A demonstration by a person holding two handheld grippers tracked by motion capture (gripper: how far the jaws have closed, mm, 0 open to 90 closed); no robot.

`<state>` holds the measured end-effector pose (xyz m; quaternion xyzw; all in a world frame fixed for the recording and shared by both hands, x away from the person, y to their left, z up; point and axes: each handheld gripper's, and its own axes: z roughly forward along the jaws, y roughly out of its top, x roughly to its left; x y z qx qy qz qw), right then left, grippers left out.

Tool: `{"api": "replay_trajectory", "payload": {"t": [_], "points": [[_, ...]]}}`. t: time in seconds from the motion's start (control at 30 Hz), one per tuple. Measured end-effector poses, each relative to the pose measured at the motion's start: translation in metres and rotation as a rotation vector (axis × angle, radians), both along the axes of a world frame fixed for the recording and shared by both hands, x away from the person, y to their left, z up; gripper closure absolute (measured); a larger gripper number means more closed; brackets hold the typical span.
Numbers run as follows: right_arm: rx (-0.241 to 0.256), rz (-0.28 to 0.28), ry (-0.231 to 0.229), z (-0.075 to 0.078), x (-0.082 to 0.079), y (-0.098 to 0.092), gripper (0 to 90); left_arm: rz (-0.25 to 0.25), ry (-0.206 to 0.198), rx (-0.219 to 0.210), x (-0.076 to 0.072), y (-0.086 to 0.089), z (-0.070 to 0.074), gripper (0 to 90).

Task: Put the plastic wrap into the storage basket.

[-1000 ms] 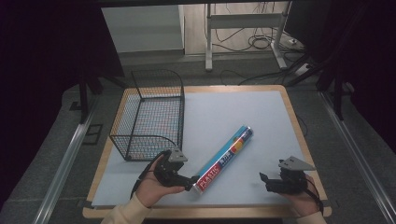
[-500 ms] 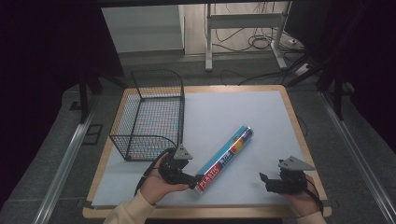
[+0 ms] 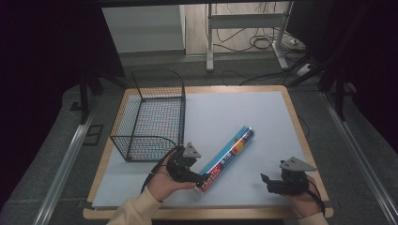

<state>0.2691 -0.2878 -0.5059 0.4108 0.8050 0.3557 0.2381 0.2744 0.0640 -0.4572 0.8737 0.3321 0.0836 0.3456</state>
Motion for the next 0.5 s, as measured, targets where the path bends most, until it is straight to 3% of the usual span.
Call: {"api": "replay_trajectory", "payload": {"t": [0.27, 0.5], "points": [[-0.002, 0.001, 0.007, -0.001, 0.001, -0.001, 10.6, 0.011, 0.001, 0.024, 0.01, -0.009, 0.001, 17.4], [-0.005, -0.001, 0.01, -0.002, 0.001, -0.001, 10.6, 0.001, 0.01, 0.017, 0.016, -0.018, 0.0, 17.4]]}}
